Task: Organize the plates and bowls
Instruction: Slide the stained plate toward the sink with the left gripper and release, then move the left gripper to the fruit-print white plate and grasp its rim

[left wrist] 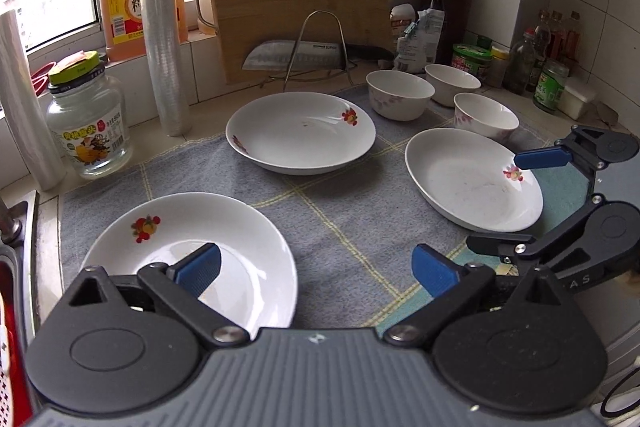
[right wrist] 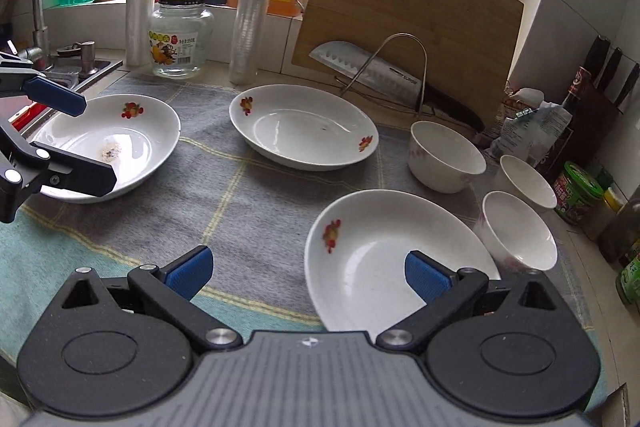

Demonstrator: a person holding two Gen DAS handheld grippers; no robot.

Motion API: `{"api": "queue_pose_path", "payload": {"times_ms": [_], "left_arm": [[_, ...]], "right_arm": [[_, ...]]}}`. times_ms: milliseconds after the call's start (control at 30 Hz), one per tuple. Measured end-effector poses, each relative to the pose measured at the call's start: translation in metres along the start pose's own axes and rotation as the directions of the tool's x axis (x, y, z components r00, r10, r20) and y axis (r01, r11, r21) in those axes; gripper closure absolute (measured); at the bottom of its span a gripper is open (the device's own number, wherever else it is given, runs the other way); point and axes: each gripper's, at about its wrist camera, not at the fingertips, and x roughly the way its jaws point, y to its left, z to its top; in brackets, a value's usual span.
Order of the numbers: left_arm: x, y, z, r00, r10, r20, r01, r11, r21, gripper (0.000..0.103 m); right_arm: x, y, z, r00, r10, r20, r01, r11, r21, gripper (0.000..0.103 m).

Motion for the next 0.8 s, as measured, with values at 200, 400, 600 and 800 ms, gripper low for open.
{"api": "queue_pose_path", "payload": {"times_ms": [200,400,600,800], "left_arm": [[0.025,-0.036,0.010,1.000,0.015,-0.027,-0.017,0.997,-0.080,0.002],[0.042,-0.066,0.019,0.999,0.022,-0.030,-0.026,0.992,-0.122,0.002],[0.052,-0.091,0.026,0.998,0.057,-0.039,-0.062,0.991,-0.122,0.002],[0.056,-0.107,0.032,0.997,0.064,-0.039,-0.068,0.992,-0.102,0.002]], "right_arm": [[-0.005,-0.054,-0.028,0.998,0.057,-0.002,-0.057,0.997,-0.046,0.000],[-0.005,-0.099,-0.056,0.992,0.121,-0.018,-0.122,0.991,-0.060,0.000],[0.009,-0.125,-0.079,0.978,0.208,-0.036,-0.210,0.975,-0.075,0.000],[0.028,-0.136,-0.086,0.965,0.258,-0.047,-0.262,0.960,-0.101,0.000]]}}
